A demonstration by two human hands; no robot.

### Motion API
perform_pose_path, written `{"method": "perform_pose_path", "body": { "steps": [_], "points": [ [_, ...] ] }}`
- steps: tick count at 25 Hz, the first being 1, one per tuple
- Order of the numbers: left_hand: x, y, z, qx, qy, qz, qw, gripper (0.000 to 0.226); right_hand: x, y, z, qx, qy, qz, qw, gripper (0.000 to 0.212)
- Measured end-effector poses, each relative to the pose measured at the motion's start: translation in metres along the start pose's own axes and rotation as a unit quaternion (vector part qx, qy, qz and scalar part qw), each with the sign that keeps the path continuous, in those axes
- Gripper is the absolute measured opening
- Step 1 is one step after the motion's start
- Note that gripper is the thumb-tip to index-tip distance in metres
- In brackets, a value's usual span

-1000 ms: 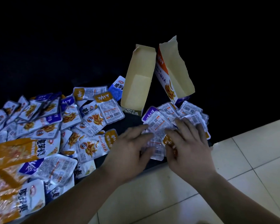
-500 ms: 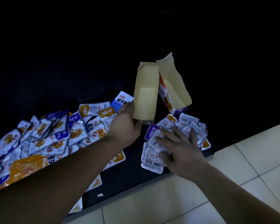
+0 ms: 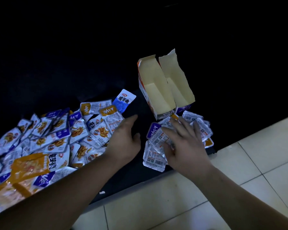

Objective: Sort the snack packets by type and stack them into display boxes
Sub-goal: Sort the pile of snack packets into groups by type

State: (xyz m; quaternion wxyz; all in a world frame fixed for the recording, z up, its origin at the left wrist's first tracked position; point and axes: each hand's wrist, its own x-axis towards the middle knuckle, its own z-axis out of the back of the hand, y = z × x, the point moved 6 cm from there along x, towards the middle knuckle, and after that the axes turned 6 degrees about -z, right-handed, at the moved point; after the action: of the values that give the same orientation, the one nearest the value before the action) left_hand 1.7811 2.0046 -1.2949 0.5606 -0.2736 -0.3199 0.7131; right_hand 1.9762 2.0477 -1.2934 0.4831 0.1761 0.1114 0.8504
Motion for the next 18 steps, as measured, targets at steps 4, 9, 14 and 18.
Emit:
{"method": "perform_pose_path", "body": {
  "steps": [4, 9, 14, 18],
  "points": [
    [-0.062, 0.026, 0.039, 0.254, -0.004, -0.142, 0.957, 0.051, -0.003, 0.057, -0.017, 0.091, 0.044, 0.032, 0.994, 0.039],
    [-0.072, 0.099, 0.081, 0.438, 0.150, 0.071, 0.884, 0.094, 0.005, 0.106, -0.059, 0.201, 0.185, -0.049, 0.961, 0.052],
    [-0.087, 0.121, 0.089, 0.388, 0.123, 0.028, 0.913, 0.089, 0.067, 0.138, -0.078, 0.141, 0.193, -0.087, 0.967, 0.059],
    [-0.106, 0.138, 0.114, 0.381, 0.109, 0.019, 0.918, 0.089, 0.107, 0.150, -0.113, 0.020, 0.278, -0.118, 0.953, 0.065]
  ]
}}
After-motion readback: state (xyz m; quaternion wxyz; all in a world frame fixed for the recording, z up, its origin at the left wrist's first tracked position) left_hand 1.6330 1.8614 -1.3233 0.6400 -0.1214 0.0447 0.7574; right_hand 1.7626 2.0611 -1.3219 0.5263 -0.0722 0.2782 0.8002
